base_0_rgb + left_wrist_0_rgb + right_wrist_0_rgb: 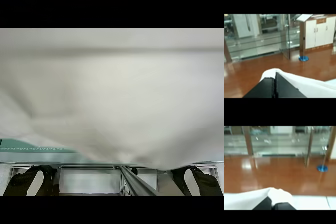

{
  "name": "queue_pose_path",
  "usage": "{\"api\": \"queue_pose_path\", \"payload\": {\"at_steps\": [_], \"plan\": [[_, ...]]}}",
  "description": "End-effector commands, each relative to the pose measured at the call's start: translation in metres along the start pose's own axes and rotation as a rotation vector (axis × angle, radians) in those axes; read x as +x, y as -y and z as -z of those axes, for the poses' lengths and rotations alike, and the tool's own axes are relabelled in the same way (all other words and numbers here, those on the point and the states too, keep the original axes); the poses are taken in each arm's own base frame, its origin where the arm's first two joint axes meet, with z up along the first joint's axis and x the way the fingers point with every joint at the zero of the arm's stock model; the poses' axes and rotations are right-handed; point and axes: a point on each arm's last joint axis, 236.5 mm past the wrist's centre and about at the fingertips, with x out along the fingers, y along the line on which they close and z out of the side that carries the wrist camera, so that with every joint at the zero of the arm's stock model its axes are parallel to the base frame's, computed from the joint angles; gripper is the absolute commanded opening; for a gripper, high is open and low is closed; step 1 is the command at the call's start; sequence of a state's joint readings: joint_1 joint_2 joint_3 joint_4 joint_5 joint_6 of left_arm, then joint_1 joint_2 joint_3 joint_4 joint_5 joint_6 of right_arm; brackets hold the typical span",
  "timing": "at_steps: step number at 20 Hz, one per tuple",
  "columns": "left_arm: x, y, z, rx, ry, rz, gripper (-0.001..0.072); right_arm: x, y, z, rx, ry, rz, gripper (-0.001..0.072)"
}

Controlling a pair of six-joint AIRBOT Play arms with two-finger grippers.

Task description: Fold the shirts.

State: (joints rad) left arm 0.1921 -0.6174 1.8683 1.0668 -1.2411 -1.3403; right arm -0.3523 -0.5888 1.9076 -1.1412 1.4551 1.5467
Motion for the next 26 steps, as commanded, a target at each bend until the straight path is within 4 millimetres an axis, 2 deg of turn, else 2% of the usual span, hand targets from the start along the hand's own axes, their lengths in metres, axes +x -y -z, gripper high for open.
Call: {"api": "queue_pose_path", "payload": {"at_steps": [1,3,5,7,10,13,16,18,20,21,22,23,24,25,26], "plan": [[0.017,-0.011,0.061,-0.084,-0.2,-0.013,0.0023,0.017,0.017,0.054,0.066,-0.195,0.036,0.0031],[0.05,-0.021,0.114,-0.169,-0.325,0.012,0.0023,0.054,0.025,0.1,0.132,-0.339,-0.006,0.0031],[0.091,-0.031,0.172,-0.281,-0.435,0.039,0.0023,0.097,0.026,0.157,0.211,-0.499,-0.093,0.0031],[0.128,-0.042,0.232,-0.39,-0.54,0.046,0.0023,0.147,0.026,0.207,0.301,-0.59,-0.196,0.003],[0.181,-0.056,0.316,-0.494,-0.66,0.025,0.0023,0.225,0.029,0.284,0.371,-0.706,-0.246,0.003],[0.232,-0.063,0.374,-0.543,-0.709,0.001,0.0023,0.315,0.022,0.341,0.409,-0.767,-0.245,0.003],[0.275,-0.074,0.406,-0.597,-0.656,-0.05,0.0023,0.393,0.026,0.374,0.545,-0.816,-0.225,0.0031],[0.294,-0.08,0.419,-0.655,-0.62,-0.076,0.0023,0.433,0.027,0.381,0.633,-0.835,-0.222,0.0031],[0.301,-0.077,0.437,-0.707,-0.64,-0.077,0.0024,0.463,0.023,0.378,0.728,-0.828,-0.24,0.0031],[0.302,-0.07,0.447,-0.727,-0.668,-0.065,0.0026,0.474,0.023,0.377,0.775,-0.819,-0.24,0.008],[0.302,-0.064,0.456,-0.729,-0.695,-0.054,0.0041,0.48,0.024,0.376,0.803,-0.815,-0.234,0.0339],[0.301,-0.06,0.463,-0.706,-0.72,-0.039,0.0225,0.48,0.027,0.375,0.803,-0.813,-0.233,0.0598],[0.297,-0.061,0.469,-0.66,-0.747,-0.027,0.0681,0.475,0.031,0.372,0.799,-0.825,-0.239,0.0628],[0.287,-0.066,0.475,-0.626,-0.794,-0.024,0.0703,0.465,0.037,0.369,0.789,-0.849,-0.25,0.0628],[0.268,-0.073,0.484,-0.598,-0.884,-0.016,0.0702,0.451,0.049,0.365,0.773,-0.879,-0.265,0.0628]]}}
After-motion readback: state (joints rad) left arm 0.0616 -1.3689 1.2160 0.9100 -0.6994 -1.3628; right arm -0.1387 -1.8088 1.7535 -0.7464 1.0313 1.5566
